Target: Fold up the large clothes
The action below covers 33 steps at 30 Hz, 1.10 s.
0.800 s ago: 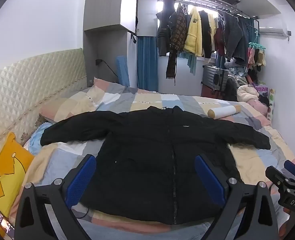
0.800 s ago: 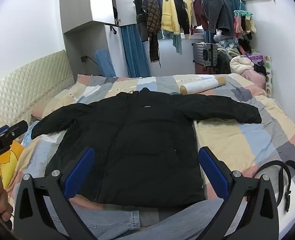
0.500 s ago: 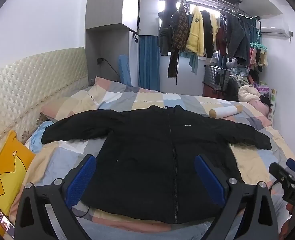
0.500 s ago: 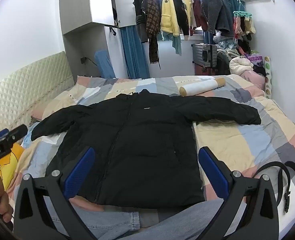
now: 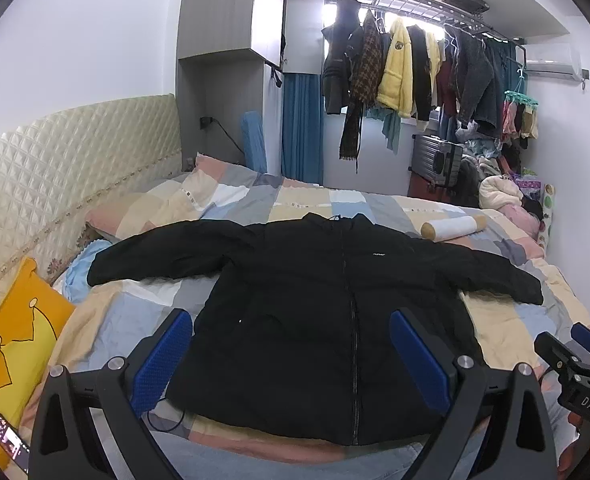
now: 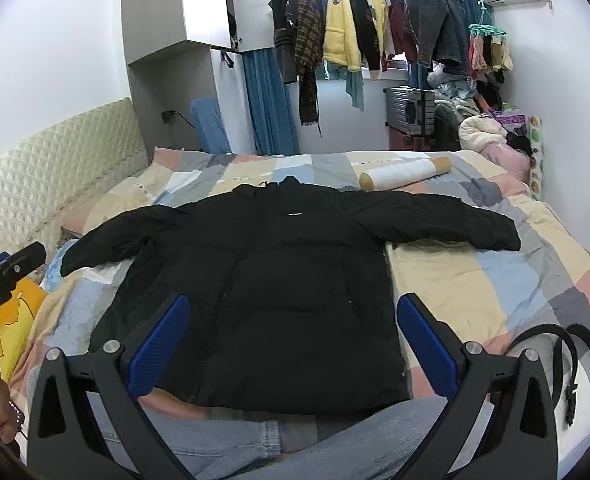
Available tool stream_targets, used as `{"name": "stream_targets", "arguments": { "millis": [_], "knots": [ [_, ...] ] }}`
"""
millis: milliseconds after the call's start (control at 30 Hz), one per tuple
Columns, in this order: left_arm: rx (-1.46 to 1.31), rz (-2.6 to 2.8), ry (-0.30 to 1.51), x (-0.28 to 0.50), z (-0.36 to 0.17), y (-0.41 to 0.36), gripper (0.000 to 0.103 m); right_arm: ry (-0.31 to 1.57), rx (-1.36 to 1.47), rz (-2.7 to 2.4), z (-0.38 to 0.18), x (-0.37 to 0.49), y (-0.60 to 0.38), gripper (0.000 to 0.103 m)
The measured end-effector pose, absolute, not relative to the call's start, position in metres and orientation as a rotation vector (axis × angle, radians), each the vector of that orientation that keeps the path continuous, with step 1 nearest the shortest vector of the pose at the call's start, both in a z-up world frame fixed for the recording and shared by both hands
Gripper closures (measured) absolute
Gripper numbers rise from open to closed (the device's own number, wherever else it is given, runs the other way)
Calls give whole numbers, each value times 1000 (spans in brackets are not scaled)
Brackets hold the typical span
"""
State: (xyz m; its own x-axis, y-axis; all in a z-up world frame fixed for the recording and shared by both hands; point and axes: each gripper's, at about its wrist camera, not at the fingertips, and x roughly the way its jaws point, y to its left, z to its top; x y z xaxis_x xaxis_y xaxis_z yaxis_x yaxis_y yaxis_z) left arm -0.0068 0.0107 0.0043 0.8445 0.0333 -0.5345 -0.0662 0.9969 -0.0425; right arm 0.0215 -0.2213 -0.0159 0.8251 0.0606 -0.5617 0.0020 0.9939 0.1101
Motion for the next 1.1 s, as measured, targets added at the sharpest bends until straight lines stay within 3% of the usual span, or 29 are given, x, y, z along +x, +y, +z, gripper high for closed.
{"name": "stream_targets", "arguments": {
  "millis": [1100],
  "knots": [
    [-24,28,581,-10,0,-3,3,589,125,2,-13,2,-236,0]
  ]
}}
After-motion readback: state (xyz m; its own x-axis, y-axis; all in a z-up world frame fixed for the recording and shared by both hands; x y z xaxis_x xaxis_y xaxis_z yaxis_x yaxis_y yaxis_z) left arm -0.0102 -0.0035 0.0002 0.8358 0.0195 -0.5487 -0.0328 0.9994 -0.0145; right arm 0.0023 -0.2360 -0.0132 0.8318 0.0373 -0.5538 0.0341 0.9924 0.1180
